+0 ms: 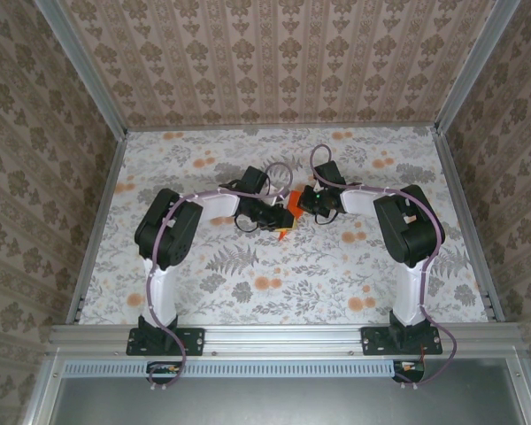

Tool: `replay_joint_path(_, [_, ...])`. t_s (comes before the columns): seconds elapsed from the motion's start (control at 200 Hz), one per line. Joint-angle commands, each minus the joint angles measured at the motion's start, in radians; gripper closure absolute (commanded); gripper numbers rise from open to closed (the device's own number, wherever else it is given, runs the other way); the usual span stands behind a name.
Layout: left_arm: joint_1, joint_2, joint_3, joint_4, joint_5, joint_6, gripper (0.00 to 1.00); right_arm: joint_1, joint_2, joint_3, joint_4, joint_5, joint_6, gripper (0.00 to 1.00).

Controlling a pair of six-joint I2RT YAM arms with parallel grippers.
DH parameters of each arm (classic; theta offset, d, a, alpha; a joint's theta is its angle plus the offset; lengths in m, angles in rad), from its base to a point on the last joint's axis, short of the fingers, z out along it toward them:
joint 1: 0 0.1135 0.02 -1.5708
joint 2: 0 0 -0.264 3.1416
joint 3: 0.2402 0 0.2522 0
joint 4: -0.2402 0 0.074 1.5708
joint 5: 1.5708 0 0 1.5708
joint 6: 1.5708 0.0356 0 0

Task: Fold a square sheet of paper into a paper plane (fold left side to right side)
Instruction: Fold the wing for the fifth time at the center of the table.

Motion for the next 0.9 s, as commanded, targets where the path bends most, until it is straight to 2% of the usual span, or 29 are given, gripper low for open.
replay_joint_path(0.0, [-0.003,0.023,0.032,-0.050,-0.033,0.050,0.76,-0.004,0.031,-0.040,-0.129,0.032,-0.018,0.96])
replay_joint_path(0.895, [0.000,0.037,-0.006,-0.046,-0.087,0.044,0.77,-0.004,0.030,-0.034,-0.140,0.030,-0.038,0.96])
